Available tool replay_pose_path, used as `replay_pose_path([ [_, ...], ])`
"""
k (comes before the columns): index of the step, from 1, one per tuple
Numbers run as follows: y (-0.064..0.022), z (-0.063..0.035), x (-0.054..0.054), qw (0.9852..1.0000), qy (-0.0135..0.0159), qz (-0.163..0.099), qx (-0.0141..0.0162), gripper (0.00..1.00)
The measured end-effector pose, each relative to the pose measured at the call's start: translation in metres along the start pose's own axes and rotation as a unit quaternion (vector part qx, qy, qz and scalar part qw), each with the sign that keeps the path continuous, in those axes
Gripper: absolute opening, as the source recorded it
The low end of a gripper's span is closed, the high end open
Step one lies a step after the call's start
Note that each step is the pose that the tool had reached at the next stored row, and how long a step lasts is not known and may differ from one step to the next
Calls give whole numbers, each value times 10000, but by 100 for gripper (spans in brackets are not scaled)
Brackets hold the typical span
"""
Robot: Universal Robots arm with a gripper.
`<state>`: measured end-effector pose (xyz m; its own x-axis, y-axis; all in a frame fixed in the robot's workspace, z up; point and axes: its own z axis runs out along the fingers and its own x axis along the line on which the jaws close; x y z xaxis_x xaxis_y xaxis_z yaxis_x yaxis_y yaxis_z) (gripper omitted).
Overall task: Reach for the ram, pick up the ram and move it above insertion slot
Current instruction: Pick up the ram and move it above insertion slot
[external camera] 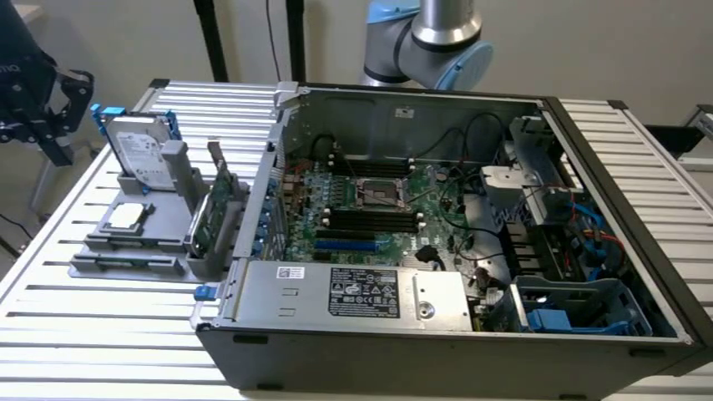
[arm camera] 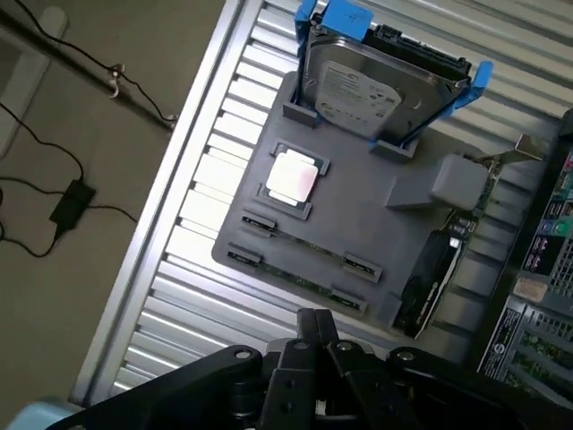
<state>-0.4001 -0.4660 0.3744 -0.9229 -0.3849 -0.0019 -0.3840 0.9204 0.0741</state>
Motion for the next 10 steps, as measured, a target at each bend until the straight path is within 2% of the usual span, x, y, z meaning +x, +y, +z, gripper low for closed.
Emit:
replay_pose_path([
  [5, 0, 0, 0, 9990, 34, -451, -1, 11],
  [10, 0, 0, 0, 9959, 67, -903, -2, 11],
])
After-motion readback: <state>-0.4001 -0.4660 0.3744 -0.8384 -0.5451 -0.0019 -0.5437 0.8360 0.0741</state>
